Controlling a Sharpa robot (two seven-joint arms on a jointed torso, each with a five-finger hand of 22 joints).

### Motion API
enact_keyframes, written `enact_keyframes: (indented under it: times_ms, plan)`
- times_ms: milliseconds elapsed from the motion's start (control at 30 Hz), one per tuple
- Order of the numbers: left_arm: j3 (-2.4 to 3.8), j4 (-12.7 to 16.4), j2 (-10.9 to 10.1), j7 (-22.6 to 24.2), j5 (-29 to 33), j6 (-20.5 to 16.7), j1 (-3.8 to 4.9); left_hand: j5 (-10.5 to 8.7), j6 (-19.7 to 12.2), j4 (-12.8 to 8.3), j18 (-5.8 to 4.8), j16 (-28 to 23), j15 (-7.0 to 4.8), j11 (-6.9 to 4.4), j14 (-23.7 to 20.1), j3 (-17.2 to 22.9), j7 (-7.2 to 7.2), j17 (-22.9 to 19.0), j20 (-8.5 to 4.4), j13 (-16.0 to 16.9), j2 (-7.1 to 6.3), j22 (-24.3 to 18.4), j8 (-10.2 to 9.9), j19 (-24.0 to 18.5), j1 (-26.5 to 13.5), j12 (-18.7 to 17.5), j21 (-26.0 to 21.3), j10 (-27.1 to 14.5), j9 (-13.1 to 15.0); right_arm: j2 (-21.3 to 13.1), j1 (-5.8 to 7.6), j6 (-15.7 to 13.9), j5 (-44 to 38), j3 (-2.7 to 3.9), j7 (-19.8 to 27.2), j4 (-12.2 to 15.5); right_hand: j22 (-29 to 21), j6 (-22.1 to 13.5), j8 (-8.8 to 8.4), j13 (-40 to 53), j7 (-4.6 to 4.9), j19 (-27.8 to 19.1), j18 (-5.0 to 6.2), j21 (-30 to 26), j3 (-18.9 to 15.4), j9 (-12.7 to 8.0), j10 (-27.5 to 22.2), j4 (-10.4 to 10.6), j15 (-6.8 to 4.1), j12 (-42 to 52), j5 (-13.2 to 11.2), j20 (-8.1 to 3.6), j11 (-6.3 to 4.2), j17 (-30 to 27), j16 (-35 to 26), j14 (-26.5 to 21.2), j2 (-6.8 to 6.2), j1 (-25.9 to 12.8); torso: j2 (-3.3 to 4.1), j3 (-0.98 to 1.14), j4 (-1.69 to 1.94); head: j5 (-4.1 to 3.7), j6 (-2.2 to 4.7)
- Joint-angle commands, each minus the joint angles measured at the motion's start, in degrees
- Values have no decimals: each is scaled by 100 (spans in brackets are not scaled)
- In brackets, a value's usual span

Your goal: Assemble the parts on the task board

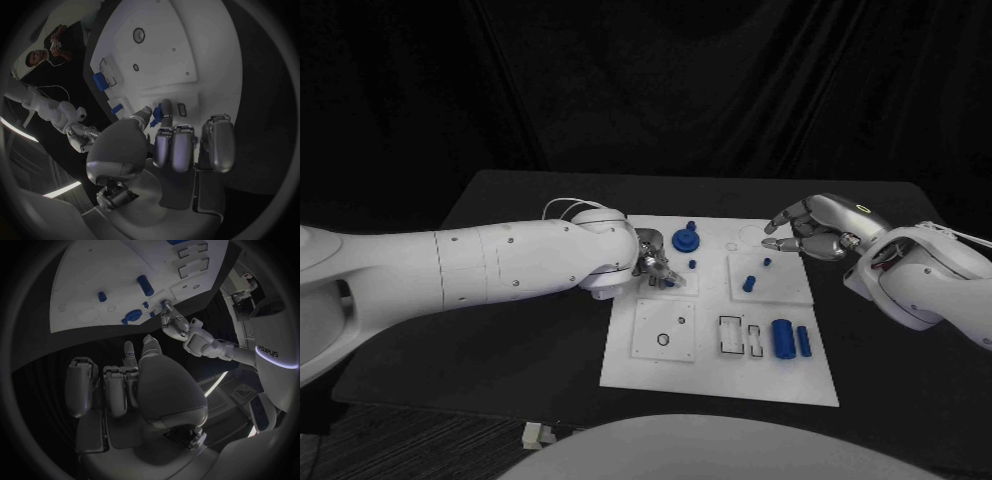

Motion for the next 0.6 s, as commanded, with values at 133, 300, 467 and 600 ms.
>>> enact_keyframes:
  times_ms: [133, 300, 467, 600]
  plan:
    - [-2, -49, 48, 38, 83, 79, -15, -34, 59, 140, 44, 21, 7, 3, 494, -189, 0, 1081, -7, 1414, 11, 1028, 35, 26, -93, 24, -27, 565, -13, -4, -17, -58, -36, 4, -52, 4, 1134, 26, -38, 599, -6, -23, 52, -36, -33, -5, 701, -15, -35, -32, 20, 14, -57, 1509, 17, 591, 8, 73, -2, 1, 0, 1, -1]
    - [-2, -88, 75, 46, 98, 52, -17, -54, 51, 387, 42, 22, -3, -12, 494, -453, -8, 1082, -21, 1414, -12, 1039, 47, 30, -291, 25, -30, 565, -4, -2, -19, -53, -36, 4, -51, -3, 1134, 27, -38, 599, -5, -23, 52, -37, -35, -5, 701, -13, -35, -32, 22, 14, -56, 1509, 17, 591, 9, 72, 1, 1, -2, 2, -1]
    - [-2, -132, 106, 49, 105, 52, -18, -55, 56, 570, 37, 47, -17, -20, 501, -667, -24, 1104, -33, 1432, -42, 1055, 79, 42, -403, 55, -11, 576, 25, 0, -24, -50, -36, 4, -48, -6, 1134, 27, -38, 599, -5, -23, 52, -37, -35, -5, 701, -13, -35, -32, 22, 14, -56, 1509, 17, 591, 9, 72, 0, 1, -3, 10, -1]
    - [-2, -163, 118, 42, 105, 91, -18, -55, 74, 660, 33, 62, -25, -31, 506, -784, -36, 1116, -42, 1444, -45, 1065, 122, 53, -425, 76, 5, 583, 64, -1, -27, -49, -36, 4, -46, -11, 1134, 29, -38, 599, -5, -23, 53, -38, -37, -5, 701, -9, -35, -32, 24, 14, -56, 1509, 17, 591, 11, 70, -1, 2, 0, -4, -1]
